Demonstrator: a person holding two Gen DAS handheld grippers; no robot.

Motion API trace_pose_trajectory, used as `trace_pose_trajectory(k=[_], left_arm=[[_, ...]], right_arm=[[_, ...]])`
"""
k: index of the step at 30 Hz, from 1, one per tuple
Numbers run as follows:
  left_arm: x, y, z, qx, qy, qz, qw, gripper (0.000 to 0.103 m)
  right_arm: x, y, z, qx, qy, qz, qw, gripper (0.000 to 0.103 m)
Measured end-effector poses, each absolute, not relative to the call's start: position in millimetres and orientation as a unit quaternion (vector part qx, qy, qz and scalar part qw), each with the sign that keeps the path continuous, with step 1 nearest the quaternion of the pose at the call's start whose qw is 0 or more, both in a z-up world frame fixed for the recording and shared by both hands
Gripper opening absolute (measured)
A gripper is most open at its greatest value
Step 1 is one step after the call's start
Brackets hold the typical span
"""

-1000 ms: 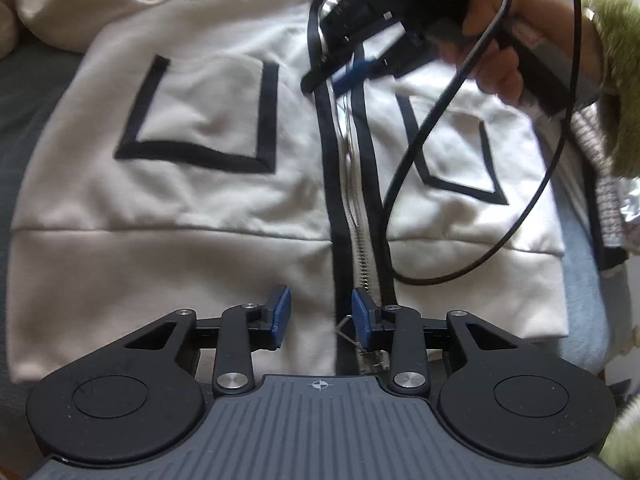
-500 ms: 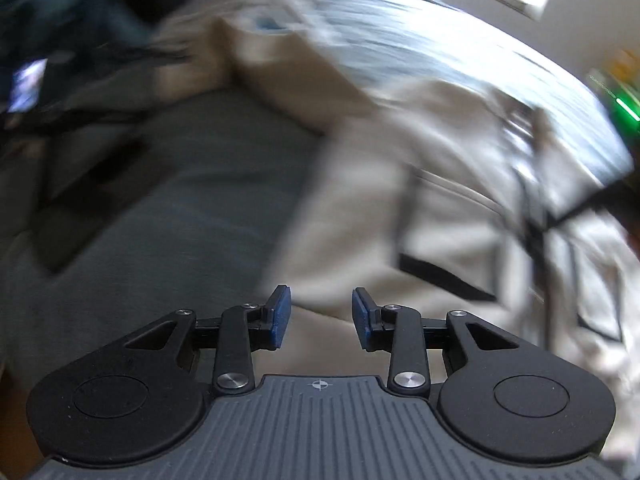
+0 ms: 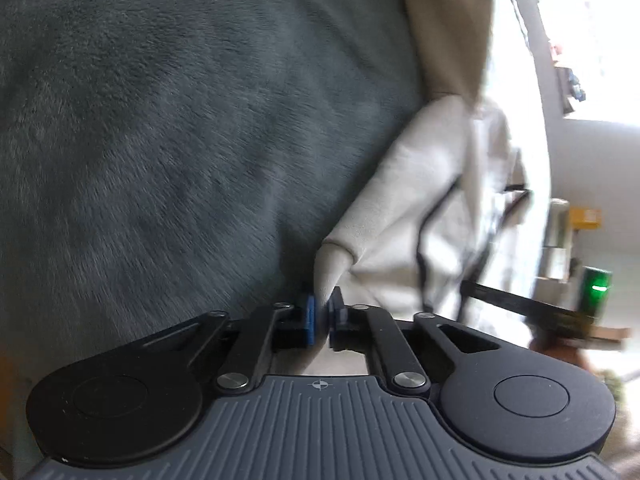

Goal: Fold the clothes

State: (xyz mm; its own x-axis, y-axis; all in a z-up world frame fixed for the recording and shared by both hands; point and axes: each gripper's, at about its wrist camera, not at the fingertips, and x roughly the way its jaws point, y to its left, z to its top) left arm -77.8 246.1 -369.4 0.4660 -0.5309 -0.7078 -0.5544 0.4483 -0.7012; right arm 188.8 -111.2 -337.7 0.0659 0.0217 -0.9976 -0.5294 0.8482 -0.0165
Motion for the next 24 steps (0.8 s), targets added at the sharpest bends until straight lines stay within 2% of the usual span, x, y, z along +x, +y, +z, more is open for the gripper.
trace_pose_trajectory(k=[3,7,12,13,14,16,17,18,20,24], left_arm=[[-82.3,237.2,-347.8,-0.512,0.52,-0.001,0.684,0.003],[-81.9,224.4,-362.4,-0.476,0.57,0.034,0.669,0.003],[-75.7,211.7,-354.8,-0.439,0.581,0.032,0.684,0.003],[-75.3,208.8,-354.7,-0.433,0.583,0.03,0.687,0.003],[-75.6,207.7,-356.2,-0.431,0.584,0.028,0.688,0.006],[-77.3,208.2,-362.0,-0.436,0.584,0.021,0.684,0.009],[-78.7,210.1,-365.4,-0.441,0.586,0.02,0.68,0.017],[-80.5,213.2,-369.4,-0.449,0.587,0.021,0.673,0.029],[-82.2,221.0,-379.9,-0.463,0.591,0.02,0.66,0.038],[-81.6,227.3,-395.7,-0.485,0.601,0.011,0.635,0.036]], right_arm=[[192.7,-111.8,-339.7,-0.188,0.66,0.187,0.703,0.008],[196.5,-110.2,-341.6,-0.191,0.665,0.181,0.699,0.008],[199.9,-107.8,-319.1,-0.2,0.663,0.187,0.697,0.02],[198.5,-104.8,-310.1,-0.214,0.655,0.191,0.699,0.026],[197.0,-101.7,-300.9,-0.227,0.645,0.195,0.703,0.03],[195.1,-95.6,-282.0,-0.243,0.621,0.214,0.714,0.03],[195.2,-93.8,-275.0,-0.242,0.613,0.223,0.718,0.031],[195.6,-93.1,-270.0,-0.237,0.609,0.226,0.723,0.031],[189.2,-97.7,-269.8,-0.216,0.61,0.23,0.727,0.031],[174.4,-105.7,-271.1,-0.174,0.615,0.237,0.731,0.031]])
